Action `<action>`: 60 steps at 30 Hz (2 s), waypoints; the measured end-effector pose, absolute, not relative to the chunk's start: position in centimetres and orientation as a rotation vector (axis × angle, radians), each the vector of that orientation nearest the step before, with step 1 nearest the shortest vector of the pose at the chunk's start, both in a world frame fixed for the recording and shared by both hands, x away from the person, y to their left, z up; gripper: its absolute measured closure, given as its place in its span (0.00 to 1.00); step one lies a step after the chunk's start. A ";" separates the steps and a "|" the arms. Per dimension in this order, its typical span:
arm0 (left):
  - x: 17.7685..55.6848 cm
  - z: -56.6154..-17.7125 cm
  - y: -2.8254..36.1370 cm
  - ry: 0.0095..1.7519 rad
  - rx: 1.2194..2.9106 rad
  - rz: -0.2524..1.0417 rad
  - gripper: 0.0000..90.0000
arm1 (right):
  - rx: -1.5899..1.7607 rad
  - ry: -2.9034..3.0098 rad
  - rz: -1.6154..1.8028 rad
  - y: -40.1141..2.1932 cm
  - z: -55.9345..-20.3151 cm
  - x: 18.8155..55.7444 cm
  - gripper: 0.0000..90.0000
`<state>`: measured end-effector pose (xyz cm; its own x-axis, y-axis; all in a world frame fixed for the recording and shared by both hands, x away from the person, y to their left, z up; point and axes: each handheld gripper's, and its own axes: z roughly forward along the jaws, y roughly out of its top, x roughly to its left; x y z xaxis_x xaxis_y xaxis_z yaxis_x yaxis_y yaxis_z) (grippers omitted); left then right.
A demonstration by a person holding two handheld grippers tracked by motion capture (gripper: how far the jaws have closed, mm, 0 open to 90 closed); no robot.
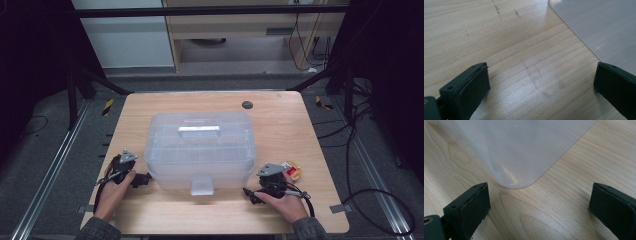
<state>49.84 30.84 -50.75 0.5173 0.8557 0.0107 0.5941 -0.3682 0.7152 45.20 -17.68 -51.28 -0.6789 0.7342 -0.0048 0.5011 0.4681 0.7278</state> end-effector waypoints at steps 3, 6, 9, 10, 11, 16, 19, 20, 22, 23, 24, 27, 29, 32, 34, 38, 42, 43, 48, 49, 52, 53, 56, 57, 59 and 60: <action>49.6 -50.5 31.0 1.174 2.095 0.504 0.03 | 1.044 2.397 1.028 -17.7 -51.3 45.1 0.06; 48.9 -49.9 31.3 1.160 2.116 0.516 0.03 | 1.038 2.410 1.029 -17.6 -51.0 44.8 0.10; 48.1 -49.5 31.4 1.140 2.130 0.512 0.02 | 0.981 2.438 0.969 -17.6 -50.5 44.5 0.11; 47.5 -49.2 31.2 1.124 2.151 0.496 0.02 | 0.965 2.427 0.992 -17.9 -49.6 43.9 0.16; 47.5 -49.2 31.2 1.124 2.151 0.496 0.03 | 0.968 2.436 1.007 -18.0 -49.2 43.6 0.16; 45.8 -48.8 30.9 1.061 2.195 0.446 0.03 | 0.934 2.447 0.931 -19.2 -46.5 42.3 0.20; 45.3 -48.9 31.0 1.045 2.203 0.436 0.03 | 0.936 2.440 0.928 -19.7 -45.2 42.0 0.21; 44.8 -48.8 31.1 1.031 2.208 0.426 0.03 | 0.935 2.425 0.933 -20.0 -43.8 42.0 0.24; 44.5 -48.6 31.0 1.018 2.193 0.406 0.03 | 0.949 2.420 0.927 -20.3 -42.5 42.1 0.27; 44.5 -48.6 31.0 1.018 2.193 0.406 0.03 | 0.949 2.420 0.927 -20.3 -42.5 42.1 0.27; 44.3 -48.4 30.7 0.991 2.187 0.408 0.03 | 0.946 2.408 0.893 -20.5 -41.0 42.4 0.30; 44.0 -47.9 30.1 0.960 2.170 0.393 0.04 | 0.963 2.391 0.886 -21.1 -39.1 42.9 0.33; 43.9 -47.8 29.8 0.947 2.173 0.386 0.04 | 0.964 2.388 0.891 -21.3 -38.5 43.1 0.33; 43.7 -47.7 29.0 0.933 2.178 0.393 0.04 | 0.948 2.376 0.864 -21.7 -36.0 43.7 0.36; 43.6 -47.7 28.5 0.922 2.166 0.382 0.04 | 0.935 2.376 0.863 -21.6 -34.9 43.9 0.37; 43.6 -47.8 27.9 0.909 2.181 0.374 0.04 | 0.902 2.376 0.850 -21.2 -32.6 44.3 0.44; 43.5 -47.8 27.7 0.901 2.169 0.369 0.04 | 0.873 2.374 0.846 -20.9 -30.8 44.9 0.49; 43.5 -47.8 27.7 0.900 2.166 0.367 0.04 | 0.873 2.372 0.863 -20.8 -30.5 45.1 0.51; 43.5 -47.9 27.4 0.898 2.174 0.365 0.06 | 0.843 2.389 0.873 -19.7 -29.2 46.1 0.56; 43.5 -47.9 27.4 0.898 2.174 0.365 0.07 | 0.843 2.389 0.873 -19.7 -29.2 46.1 0.56; 43.5 -47.8 27.5 0.900 2.161 0.361 0.09 | 0.816 2.413 0.868 -18.4 -28.5 47.0 0.58; 43.5 -47.8 27.5 0.900 2.161 0.361 0.11 | 0.816 2.413 0.868 -18.4 -28.5 47.0 0.58; 43.5 -47.7 27.5 0.900 2.157 0.363 0.13 | 0.787 2.434 0.878 -17.3 -28.0 47.6 0.58; 43.5 -47.7 27.5 0.902 2.149 0.364 0.15 | 0.766 2.445 0.876 -16.6 -27.6 48.0 0.58; 43.6 -47.7 27.6 0.904 2.139 0.360 0.17 | 0.746 2.453 0.879 -15.8 -27.1 48.3 0.57; 43.6 -47.7 27.6 0.906 2.138 0.363 0.18 | 0.737 2.460 0.885 -15.5 -26.9 48.5 0.55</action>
